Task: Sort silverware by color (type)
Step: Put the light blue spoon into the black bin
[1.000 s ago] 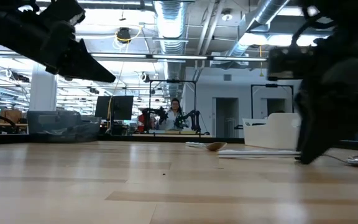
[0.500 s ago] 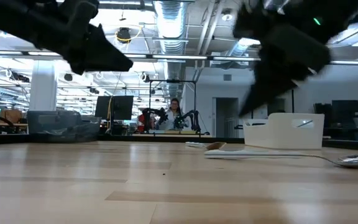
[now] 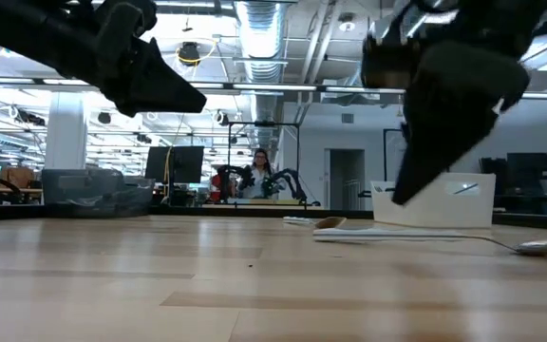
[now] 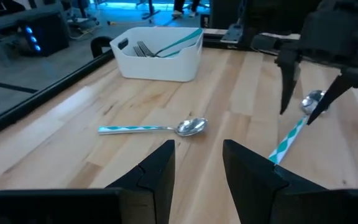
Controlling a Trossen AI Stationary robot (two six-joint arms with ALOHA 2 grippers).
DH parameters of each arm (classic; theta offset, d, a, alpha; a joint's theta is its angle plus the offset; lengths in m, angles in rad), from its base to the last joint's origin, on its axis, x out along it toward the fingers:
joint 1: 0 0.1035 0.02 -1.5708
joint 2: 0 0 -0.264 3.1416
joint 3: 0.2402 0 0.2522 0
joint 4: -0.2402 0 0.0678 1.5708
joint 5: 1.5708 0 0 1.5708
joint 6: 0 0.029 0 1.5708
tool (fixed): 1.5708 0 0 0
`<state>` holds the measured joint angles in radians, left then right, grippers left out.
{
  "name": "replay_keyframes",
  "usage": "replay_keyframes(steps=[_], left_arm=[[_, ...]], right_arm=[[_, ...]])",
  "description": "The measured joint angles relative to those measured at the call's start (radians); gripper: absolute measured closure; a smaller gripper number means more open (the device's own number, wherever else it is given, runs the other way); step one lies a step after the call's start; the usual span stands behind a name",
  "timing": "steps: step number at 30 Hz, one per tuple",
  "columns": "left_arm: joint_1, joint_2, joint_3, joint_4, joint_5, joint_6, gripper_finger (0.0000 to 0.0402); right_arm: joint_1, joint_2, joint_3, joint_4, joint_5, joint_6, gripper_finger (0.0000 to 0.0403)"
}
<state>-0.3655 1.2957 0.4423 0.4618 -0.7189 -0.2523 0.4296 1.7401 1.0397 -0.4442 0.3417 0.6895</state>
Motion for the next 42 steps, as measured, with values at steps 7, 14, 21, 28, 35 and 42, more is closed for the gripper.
replay_keyframes(steps=[7, 14, 21, 28, 35, 42], left_arm=[[0.015, 0.0, 0.0, -0.002, 0.017, 0.001, 0.0278], [0.015, 0.0, 0.0, -0.005, 0.026, -0.034, 0.0278], [0.019, 0.0, 0.0, 0.0, 0.009, 0.027, 0.0278], [0.02, 0.0, 0.0, 0.085, -0.039, 0.031, 0.0269], [0.032, 0.0, 0.0, 0.091, -0.291, -0.163, 0.0234], [0.158, 0.0, 0.0, 0.237, -0.031, -0.096, 0.0206]], right_arm=[[0.014, 0.0, -0.078, -0.019, -0.103, 0.149, 0.0197], [0.034, 0.01, -0.098, -0.012, -0.118, 0.169, 0.0274], [0.018, 0.014, -0.097, -0.014, -0.088, 0.106, 0.0366], [-0.034, 0.015, -0.1, 0.064, 0.203, 0.102, 0.0366], [-0.049, 0.015, -0.1, 0.311, 0.627, -0.083, 0.0366], [-0.092, 0.015, -0.1, 0.604, 0.817, -0.493, 0.0366]])
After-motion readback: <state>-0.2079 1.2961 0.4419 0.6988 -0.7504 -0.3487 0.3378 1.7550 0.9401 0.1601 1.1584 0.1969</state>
